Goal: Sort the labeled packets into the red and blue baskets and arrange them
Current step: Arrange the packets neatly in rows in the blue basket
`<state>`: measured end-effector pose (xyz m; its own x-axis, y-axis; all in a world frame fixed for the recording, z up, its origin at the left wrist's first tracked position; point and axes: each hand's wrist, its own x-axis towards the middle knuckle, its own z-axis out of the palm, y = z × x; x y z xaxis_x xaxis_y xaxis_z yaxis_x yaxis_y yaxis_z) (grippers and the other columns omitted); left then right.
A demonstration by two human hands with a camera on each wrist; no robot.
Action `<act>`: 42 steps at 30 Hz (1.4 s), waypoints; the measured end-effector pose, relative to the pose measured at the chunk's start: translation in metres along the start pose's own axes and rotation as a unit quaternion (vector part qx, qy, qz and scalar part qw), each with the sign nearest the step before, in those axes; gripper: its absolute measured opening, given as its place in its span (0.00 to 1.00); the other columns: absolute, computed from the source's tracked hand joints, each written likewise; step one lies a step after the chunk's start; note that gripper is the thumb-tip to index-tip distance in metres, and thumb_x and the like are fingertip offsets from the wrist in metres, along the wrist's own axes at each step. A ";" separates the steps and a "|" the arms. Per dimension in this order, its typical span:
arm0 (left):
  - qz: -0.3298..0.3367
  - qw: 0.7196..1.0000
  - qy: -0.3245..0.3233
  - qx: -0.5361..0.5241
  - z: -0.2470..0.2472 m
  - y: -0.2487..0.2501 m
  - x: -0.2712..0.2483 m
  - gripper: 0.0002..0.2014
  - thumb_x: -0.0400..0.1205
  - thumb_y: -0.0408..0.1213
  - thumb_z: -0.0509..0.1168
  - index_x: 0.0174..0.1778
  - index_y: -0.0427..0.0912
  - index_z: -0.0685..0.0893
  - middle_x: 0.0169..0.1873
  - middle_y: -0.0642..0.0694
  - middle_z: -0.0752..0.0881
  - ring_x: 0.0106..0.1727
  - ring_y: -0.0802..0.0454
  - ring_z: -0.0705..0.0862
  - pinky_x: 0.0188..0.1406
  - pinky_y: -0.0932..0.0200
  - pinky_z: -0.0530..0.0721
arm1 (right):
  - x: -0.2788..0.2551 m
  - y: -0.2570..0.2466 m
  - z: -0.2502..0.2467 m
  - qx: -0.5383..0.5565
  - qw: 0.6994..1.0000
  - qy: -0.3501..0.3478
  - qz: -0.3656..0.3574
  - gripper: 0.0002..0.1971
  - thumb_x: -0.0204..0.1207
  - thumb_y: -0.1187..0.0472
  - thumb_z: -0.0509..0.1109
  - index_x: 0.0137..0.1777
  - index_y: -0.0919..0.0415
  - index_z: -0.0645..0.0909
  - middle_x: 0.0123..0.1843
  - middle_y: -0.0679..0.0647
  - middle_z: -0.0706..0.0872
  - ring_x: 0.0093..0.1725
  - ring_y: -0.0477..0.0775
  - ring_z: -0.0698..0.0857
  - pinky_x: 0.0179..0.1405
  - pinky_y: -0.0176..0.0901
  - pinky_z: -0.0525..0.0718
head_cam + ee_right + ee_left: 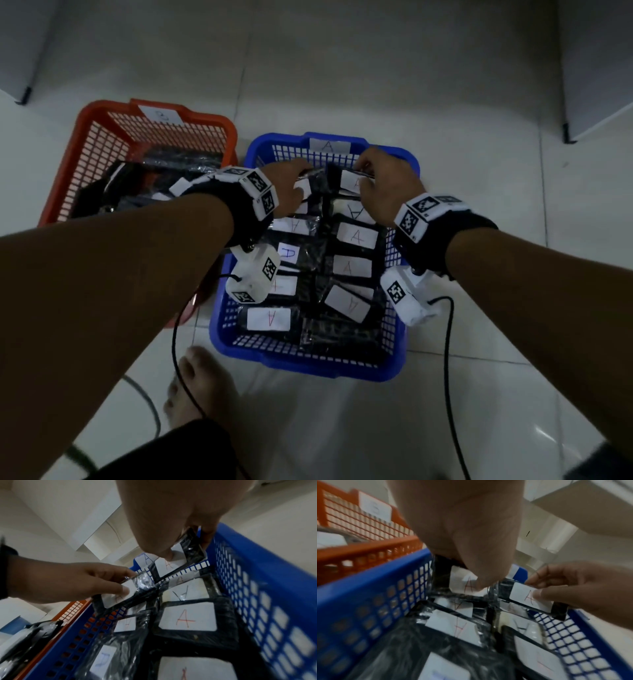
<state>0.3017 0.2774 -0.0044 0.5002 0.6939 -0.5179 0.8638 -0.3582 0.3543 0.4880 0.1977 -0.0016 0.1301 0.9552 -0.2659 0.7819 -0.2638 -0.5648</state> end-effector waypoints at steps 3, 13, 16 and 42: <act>0.015 0.999 0.025 0.033 0.002 -0.008 0.018 0.26 0.84 0.38 0.60 0.79 0.46 0.66 0.73 0.39 0.74 0.70 0.39 0.76 0.69 0.49 0.75 | 0.014 0.000 0.005 -0.040 0.999 -0.023 0.011 0.10 0.82 0.63 0.61 0.62 0.56 0.74 0.54 0.58 0.84 0.46 0.60 0.83 0.44 0.50 0.83; 0.087 0.988 0.076 0.106 0.009 -0.022 0.021 0.32 0.76 0.39 0.71 0.77 0.46 0.69 0.72 0.40 0.76 0.71 0.39 0.75 0.69 0.44 0.76 | 0.021 0.007 0.013 -0.222 0.973 -0.046 -0.036 0.23 0.79 0.57 0.66 0.74 0.58 0.73 0.69 0.59 0.80 0.68 0.64 0.77 0.69 0.60 0.73; 0.093 0.989 0.092 0.075 0.012 -0.022 0.021 0.30 0.75 0.33 0.70 0.75 0.46 0.73 0.70 0.42 0.78 0.71 0.41 0.75 0.70 0.45 0.75 | 0.022 0.006 0.012 -0.225 0.971 -0.060 -0.047 0.24 0.78 0.62 0.67 0.74 0.60 0.73 0.69 0.61 0.79 0.67 0.64 0.77 0.67 0.59 0.76; 0.057 0.986 0.153 0.039 0.022 -0.013 0.026 0.21 0.72 0.33 0.73 0.62 0.42 0.82 0.58 0.38 0.82 0.62 0.37 0.77 0.61 0.43 0.79 | 0.021 0.018 0.005 -0.231 0.965 -0.114 -0.057 0.28 0.73 0.71 0.70 0.74 0.67 0.73 0.69 0.65 0.73 0.67 0.66 0.76 0.63 0.56 0.81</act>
<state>0.3051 0.2864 -0.0390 0.5627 0.7981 -0.2156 0.8113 -0.4830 0.3294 0.5013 0.2128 -0.0213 -0.0695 0.9064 -0.4167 0.9781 -0.0202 -0.2071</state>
